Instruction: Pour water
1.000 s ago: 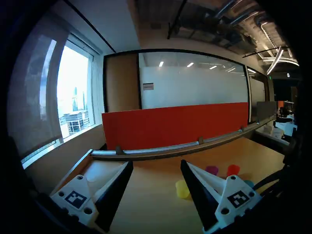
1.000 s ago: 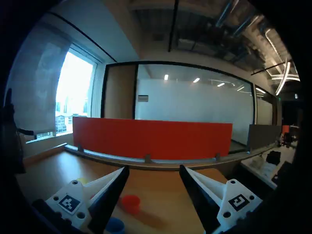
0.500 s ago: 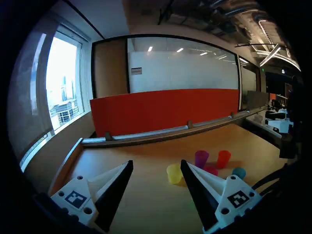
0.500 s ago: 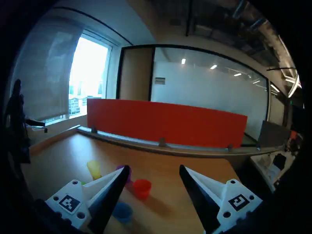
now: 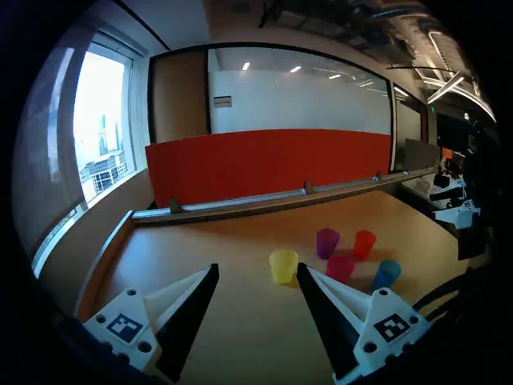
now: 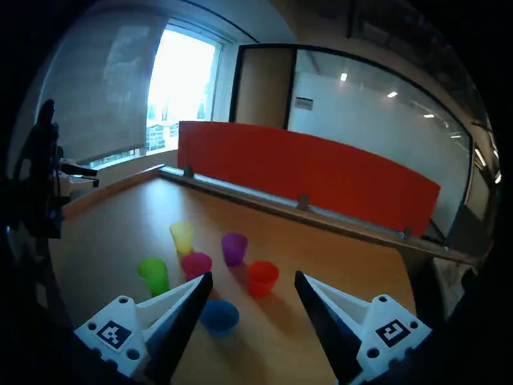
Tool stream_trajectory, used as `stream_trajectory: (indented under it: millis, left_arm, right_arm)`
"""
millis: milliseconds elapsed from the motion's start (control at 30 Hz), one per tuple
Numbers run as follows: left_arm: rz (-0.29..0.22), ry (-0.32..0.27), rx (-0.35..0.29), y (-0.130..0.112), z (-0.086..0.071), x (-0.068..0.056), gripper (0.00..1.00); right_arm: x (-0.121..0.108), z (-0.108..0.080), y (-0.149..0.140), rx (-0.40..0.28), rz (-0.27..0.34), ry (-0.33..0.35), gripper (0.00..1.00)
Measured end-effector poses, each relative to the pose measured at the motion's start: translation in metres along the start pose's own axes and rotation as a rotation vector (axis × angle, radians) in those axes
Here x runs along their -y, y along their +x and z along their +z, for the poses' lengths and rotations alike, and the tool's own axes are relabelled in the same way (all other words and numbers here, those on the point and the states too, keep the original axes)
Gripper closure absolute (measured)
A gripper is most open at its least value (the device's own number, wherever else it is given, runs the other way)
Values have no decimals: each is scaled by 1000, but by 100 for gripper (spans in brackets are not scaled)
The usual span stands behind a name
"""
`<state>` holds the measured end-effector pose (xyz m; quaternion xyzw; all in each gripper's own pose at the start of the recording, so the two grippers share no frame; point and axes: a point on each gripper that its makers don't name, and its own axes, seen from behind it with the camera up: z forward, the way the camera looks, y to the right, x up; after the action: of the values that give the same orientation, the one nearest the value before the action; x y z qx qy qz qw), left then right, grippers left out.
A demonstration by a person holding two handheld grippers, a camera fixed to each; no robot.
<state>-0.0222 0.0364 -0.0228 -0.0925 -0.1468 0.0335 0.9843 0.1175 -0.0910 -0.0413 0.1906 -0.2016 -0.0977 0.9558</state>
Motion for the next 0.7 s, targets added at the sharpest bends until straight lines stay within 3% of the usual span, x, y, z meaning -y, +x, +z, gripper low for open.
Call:
stream_trajectory:
  millis: [367,700]
  left_arm:
    - [-26,39,-1,-7,-2,4,10]
    - [-45,78,18,-18,-3,14,10]
  right_arm:
    - [13,17,-36,81,-63,61,0]
    - [28,43,-83,159,-76,110,0]
